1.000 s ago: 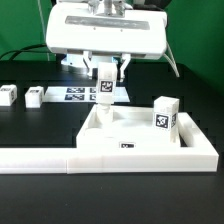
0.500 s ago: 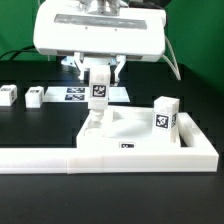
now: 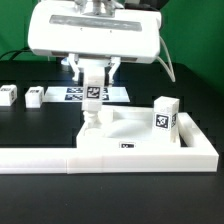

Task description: Assemble square table

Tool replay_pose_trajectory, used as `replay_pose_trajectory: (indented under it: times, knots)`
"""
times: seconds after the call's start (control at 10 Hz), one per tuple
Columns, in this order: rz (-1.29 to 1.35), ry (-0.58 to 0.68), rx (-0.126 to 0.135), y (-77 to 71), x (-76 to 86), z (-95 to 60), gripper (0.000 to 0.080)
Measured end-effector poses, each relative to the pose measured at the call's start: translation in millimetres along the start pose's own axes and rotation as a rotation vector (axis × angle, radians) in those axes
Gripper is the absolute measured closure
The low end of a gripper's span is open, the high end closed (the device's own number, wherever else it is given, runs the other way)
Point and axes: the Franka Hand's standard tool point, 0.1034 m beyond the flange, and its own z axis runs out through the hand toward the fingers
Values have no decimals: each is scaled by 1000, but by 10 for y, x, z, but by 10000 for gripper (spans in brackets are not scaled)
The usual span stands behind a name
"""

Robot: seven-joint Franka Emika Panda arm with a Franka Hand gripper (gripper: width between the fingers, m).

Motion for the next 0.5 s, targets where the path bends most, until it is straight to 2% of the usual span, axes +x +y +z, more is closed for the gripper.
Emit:
replay_pose_trajectory:
  times: [0.2,0.5]
  knots:
    - [4,5,0,31,52,50,509]
    - [2,1,8,-49,21,74,509]
